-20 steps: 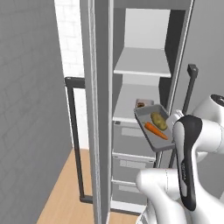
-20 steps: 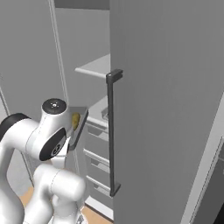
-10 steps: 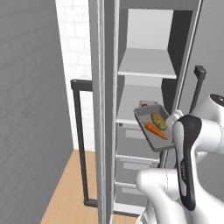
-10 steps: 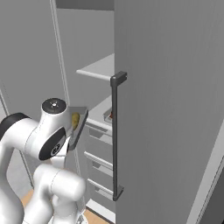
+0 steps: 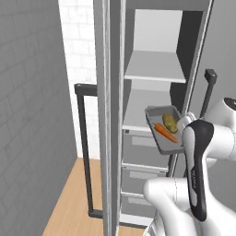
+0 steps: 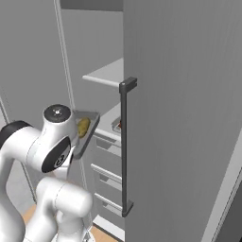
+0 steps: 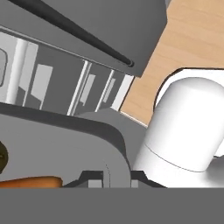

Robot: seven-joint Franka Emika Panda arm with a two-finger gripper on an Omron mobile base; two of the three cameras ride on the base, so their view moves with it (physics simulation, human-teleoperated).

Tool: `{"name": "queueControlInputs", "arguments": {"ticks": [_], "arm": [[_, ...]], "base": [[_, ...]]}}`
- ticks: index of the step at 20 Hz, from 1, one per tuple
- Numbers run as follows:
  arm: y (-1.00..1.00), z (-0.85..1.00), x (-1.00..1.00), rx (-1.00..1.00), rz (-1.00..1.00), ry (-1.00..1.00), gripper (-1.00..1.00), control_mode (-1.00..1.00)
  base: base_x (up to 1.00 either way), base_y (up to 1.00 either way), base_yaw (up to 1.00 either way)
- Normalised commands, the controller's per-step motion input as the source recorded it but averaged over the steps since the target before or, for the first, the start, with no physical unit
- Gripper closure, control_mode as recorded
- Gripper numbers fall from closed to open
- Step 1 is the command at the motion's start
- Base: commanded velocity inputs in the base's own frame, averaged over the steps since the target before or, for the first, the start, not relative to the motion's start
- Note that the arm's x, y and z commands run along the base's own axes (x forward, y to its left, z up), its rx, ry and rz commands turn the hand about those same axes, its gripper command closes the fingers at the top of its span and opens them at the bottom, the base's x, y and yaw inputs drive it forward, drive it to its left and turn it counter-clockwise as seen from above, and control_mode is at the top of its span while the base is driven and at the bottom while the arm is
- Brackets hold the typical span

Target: Take the meat container that has the chicken drumstick and place it on the second highest rack of the freezer. Then take the vegetable container that has the potato and carrot and place it on the highest rack of the freezer.

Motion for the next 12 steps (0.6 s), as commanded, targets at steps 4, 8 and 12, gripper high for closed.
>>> {"name": "queueControlInputs", "arguments": {"ticks": [4,8,12], "arm": [[0.0,0.66,0.14,0.06,-0.24,-0.13,1.0,-1.0],[0.0,0.55,-0.01,0.05,-0.18,-0.2,1.0,-1.0],[0.05,0.4,-0.17,0.0,-0.09,-0.21,1.0,-1.0]], "base": [[0.0,0.0,0.0],[0.0,0.0,0.0],[0.0,0.0,0.0]]}}
